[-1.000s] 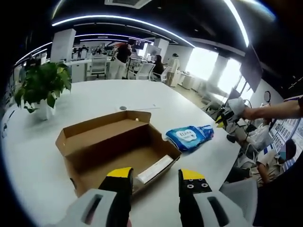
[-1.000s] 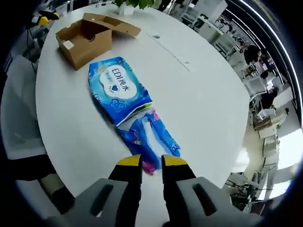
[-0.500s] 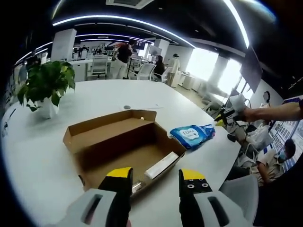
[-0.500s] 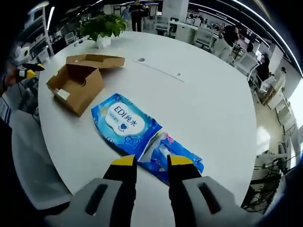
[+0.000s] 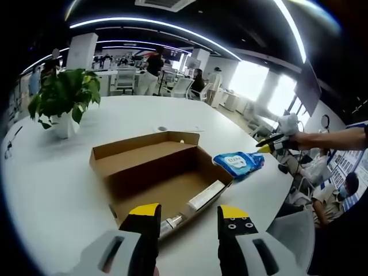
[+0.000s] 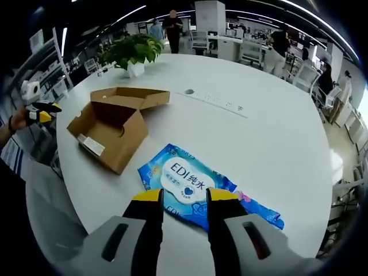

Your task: Operate the shoe box by opening the lid, removing the specified soft item, and placing it in the target area until the item is outside and the box remains undamaged.

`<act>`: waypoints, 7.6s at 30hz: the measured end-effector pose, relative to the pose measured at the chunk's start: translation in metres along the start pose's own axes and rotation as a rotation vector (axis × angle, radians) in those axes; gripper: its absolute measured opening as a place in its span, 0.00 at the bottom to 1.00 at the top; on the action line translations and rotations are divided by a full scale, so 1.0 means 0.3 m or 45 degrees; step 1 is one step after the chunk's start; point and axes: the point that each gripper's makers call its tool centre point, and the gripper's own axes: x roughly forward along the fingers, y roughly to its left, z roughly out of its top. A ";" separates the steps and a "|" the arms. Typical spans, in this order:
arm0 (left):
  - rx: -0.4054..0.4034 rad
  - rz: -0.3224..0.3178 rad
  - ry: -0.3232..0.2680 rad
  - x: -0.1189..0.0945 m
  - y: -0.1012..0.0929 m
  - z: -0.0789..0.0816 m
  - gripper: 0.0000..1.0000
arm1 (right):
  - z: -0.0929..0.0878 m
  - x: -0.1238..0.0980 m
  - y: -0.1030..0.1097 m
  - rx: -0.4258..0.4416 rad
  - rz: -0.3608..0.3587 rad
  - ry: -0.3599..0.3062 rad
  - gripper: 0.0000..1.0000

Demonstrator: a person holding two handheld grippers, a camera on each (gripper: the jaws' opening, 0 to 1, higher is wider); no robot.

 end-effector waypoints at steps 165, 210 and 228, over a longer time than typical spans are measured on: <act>-0.183 0.083 -0.017 -0.028 0.166 -0.104 0.40 | 0.115 0.512 0.665 -1.040 0.665 0.547 0.46; -0.183 0.071 -0.011 -0.034 0.157 -0.109 0.40 | 0.046 0.574 0.707 -1.334 0.541 0.549 0.18; -0.164 0.048 -0.023 -0.037 0.119 -0.081 0.40 | 0.134 0.499 0.683 -1.270 0.492 0.434 0.18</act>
